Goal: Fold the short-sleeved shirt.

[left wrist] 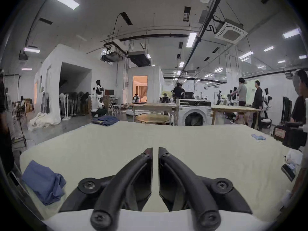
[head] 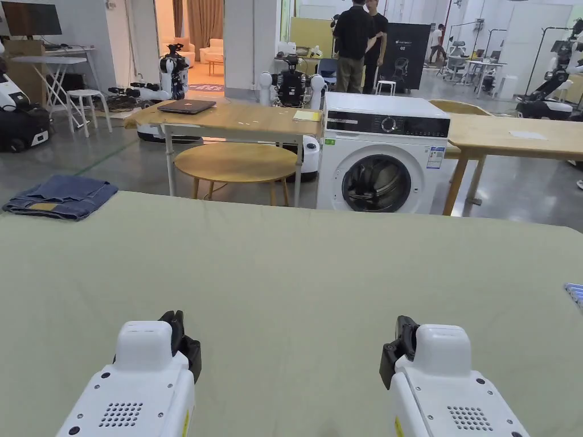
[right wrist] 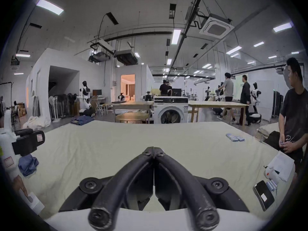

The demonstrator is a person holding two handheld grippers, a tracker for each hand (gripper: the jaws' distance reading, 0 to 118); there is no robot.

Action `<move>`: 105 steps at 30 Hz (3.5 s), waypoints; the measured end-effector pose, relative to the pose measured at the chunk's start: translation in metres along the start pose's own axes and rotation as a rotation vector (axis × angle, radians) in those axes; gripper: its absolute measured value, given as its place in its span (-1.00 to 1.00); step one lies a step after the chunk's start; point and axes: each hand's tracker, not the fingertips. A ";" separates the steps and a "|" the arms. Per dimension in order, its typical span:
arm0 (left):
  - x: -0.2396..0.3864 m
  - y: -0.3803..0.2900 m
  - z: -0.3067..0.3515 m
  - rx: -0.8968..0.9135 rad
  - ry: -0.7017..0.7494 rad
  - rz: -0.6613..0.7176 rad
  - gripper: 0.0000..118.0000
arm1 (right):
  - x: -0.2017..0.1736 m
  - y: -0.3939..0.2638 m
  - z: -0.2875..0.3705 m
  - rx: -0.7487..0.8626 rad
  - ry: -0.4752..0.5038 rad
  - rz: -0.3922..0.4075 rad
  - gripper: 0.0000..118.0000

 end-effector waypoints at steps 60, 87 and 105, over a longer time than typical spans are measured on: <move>-0.005 0.012 0.008 0.012 -0.089 -0.015 0.26 | 0.003 -0.004 -0.002 0.000 0.071 -0.046 0.64; -0.010 0.010 0.002 0.039 -0.043 -0.053 0.26 | -0.010 0.010 -0.022 -0.127 -0.098 -0.056 0.64; -0.019 0.008 -0.004 -0.008 -0.048 -0.042 0.26 | -0.012 0.004 -0.025 -0.125 -0.113 -0.052 0.64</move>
